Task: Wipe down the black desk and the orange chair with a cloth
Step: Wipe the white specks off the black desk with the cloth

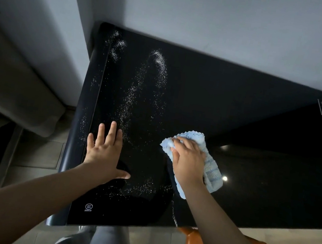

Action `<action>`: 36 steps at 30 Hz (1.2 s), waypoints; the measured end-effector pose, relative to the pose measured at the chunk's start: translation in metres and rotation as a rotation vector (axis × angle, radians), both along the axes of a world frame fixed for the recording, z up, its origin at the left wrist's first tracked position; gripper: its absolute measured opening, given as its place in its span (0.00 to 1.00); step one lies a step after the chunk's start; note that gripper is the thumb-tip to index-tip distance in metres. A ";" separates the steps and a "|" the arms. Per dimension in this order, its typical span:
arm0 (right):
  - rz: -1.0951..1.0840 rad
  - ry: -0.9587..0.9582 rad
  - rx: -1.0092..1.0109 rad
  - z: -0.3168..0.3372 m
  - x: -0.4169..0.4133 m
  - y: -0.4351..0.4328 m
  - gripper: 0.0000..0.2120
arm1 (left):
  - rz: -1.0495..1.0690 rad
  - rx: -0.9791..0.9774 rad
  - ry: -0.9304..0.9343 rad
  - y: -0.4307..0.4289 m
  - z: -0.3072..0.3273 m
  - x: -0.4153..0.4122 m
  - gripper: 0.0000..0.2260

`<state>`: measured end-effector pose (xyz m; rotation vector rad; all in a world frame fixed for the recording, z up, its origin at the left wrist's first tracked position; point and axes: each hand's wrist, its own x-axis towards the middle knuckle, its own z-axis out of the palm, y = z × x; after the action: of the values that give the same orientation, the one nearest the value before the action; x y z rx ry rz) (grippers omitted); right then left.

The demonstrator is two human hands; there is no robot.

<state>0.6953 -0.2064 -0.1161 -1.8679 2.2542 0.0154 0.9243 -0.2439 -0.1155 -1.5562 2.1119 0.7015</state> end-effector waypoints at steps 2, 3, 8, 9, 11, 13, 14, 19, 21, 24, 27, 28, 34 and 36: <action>-0.005 -0.010 0.000 0.001 0.002 0.014 0.16 | -0.006 -0.020 0.007 0.002 -0.003 0.003 0.61; -0.008 -0.011 0.004 0.001 0.003 0.021 0.16 | -0.005 -0.025 0.011 0.002 -0.003 0.003 0.61; -0.051 -0.033 0.030 0.004 0.010 0.056 0.16 | -0.013 -0.028 0.004 0.000 -0.004 0.002 0.62; -0.061 -0.038 0.038 0.004 0.011 0.063 0.17 | -0.013 -0.027 0.004 0.000 -0.004 0.001 0.62; -0.073 -0.040 0.054 0.004 0.015 0.075 0.17 | -0.015 -0.021 -0.006 0.000 -0.004 0.001 0.62; -0.084 -0.040 0.062 0.004 0.018 0.087 0.17 | -0.021 -0.020 -0.027 -0.001 -0.004 0.000 0.62; -0.095 -0.048 0.057 0.004 0.020 0.092 0.17 | -0.024 -0.022 -0.031 -0.001 -0.005 0.000 0.62; -0.128 -0.084 0.044 0.006 0.028 0.118 0.16 | -0.034 -0.039 -0.025 -0.002 -0.007 0.002 0.62; -0.141 -0.114 0.022 0.009 0.031 0.130 0.15 | -0.037 -0.038 -0.029 -0.002 -0.008 0.002 0.62; -0.140 -0.085 0.042 0.014 0.036 0.145 0.15 | -0.044 -0.033 -0.029 -0.002 -0.008 0.002 0.62; -0.131 -0.061 0.075 0.017 0.038 0.156 0.16 | -0.050 -0.032 -0.031 -0.002 -0.007 0.003 0.62; -0.121 -0.049 0.073 0.018 0.039 0.158 0.15 | -0.052 -0.033 -0.031 -0.001 -0.007 0.003 0.62; -0.086 0.021 0.091 0.024 0.044 0.177 0.20 | -0.048 -0.025 -0.033 -0.002 -0.005 0.002 0.62; -0.051 0.029 0.164 0.023 0.043 0.184 0.20 | -0.049 -0.029 -0.031 -0.002 -0.005 0.003 0.62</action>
<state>0.7383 -0.0223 -0.0932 -1.7365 2.2441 0.2137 0.9269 -0.2457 -0.1204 -1.5157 2.1390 0.6288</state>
